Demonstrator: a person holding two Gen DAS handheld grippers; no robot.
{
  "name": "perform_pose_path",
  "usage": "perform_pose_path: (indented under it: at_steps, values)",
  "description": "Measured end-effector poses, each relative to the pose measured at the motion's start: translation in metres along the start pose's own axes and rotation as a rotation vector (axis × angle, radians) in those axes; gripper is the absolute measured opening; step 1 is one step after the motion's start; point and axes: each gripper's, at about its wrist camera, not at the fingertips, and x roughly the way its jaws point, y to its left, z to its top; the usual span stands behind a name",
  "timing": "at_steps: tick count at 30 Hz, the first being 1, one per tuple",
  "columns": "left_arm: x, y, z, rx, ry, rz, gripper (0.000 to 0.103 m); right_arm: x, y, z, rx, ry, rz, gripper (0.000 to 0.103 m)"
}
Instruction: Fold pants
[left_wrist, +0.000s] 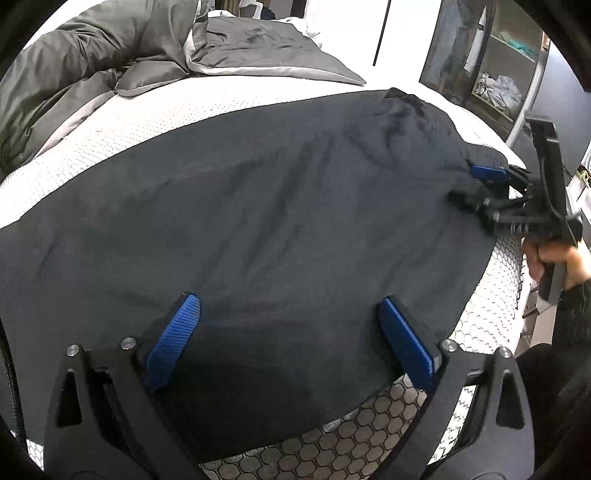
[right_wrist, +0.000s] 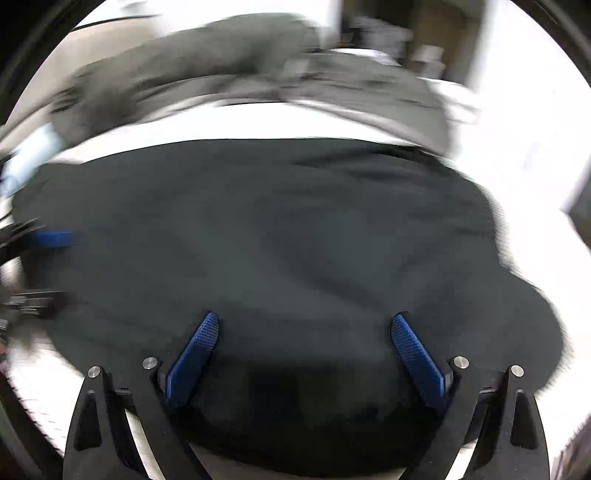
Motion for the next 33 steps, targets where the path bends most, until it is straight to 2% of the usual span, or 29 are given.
perform_pose_path:
  at_steps: [1,2,3,6,8,9,11,13,15,17,19,21,22,23,24,25,26,28,33]
  values:
    - [0.0,0.0,0.001,0.004,0.001,0.002,0.098,-0.002,-0.014,-0.004,0.019,-0.002,-0.003,0.086]
    - [0.001,0.0,0.001,0.006,0.001,0.006,0.099,-0.006,-0.026,-0.009,0.042,-0.017,0.052,0.084]
    - [0.002,0.001,0.001,0.005,0.003,0.008,0.099,-0.008,-0.027,-0.009,0.027,-0.031,0.051,0.081]
    - [-0.001,0.0,0.004,-0.005,0.007,0.013,0.099,-0.007,-0.027,-0.006,-0.019,-0.036,0.015,0.082]
    - [-0.008,-0.003,0.008,-0.001,-0.003,0.015,0.099,-0.009,-0.024,0.001,0.009,-0.045,0.026,0.082]
    - [-0.014,-0.007,0.014,0.013,-0.034,-0.004,0.099,-0.016,-0.023,0.0,0.017,-0.054,0.044,0.082]
    - [-0.016,-0.015,0.024,0.043,-0.059,-0.025,0.099,-0.026,-0.001,0.007,-0.018,-0.097,0.111,0.084]
    - [-0.006,-0.023,0.037,0.084,-0.055,-0.017,0.099,-0.027,0.019,0.022,-0.068,-0.118,0.139,0.087]
    - [0.012,-0.025,0.048,0.101,-0.003,0.002,0.099,-0.01,0.047,0.042,-0.113,-0.082,0.2,0.087]
    - [0.03,-0.015,0.053,0.059,0.071,0.02,0.099,0.016,0.07,0.055,-0.155,-0.012,0.211,0.087]
    - [0.038,0.003,0.053,0.003,0.097,0.03,0.099,0.039,0.078,0.061,-0.203,0.069,0.147,0.087]
    - [0.038,0.014,0.053,-0.003,0.099,0.047,0.099,0.046,0.064,0.064,-0.203,0.064,0.092,0.087]
    - [0.036,0.018,0.053,-0.007,0.1,0.054,0.099,0.048,0.051,0.064,-0.173,0.061,0.029,0.087]
    - [0.035,0.024,0.052,-0.015,0.101,0.065,0.099,0.049,0.026,0.064,-0.125,0.061,-0.096,0.087]
    - [0.034,0.029,0.051,-0.026,0.102,0.078,0.099,0.049,0.008,0.062,-0.095,0.059,-0.173,0.087]
    - [0.035,0.036,0.051,-0.037,0.104,0.085,0.099,0.05,-0.01,0.06,-0.063,0.057,-0.2,0.087]
    - [0.035,0.039,0.051,-0.044,0.104,0.089,0.099,0.051,-0.03,0.057,-0.01,0.064,-0.213,0.087]
    - [0.03,0.043,0.053,-0.051,0.1,0.097,0.099,0.051,-0.055,0.05,0.077,0.062,-0.18,0.087]
    - [0.006,0.037,0.067,-0.064,0.004,0.016,0.098,0.028,-0.046,0.064,0.051,0.0,-0.177,0.087]
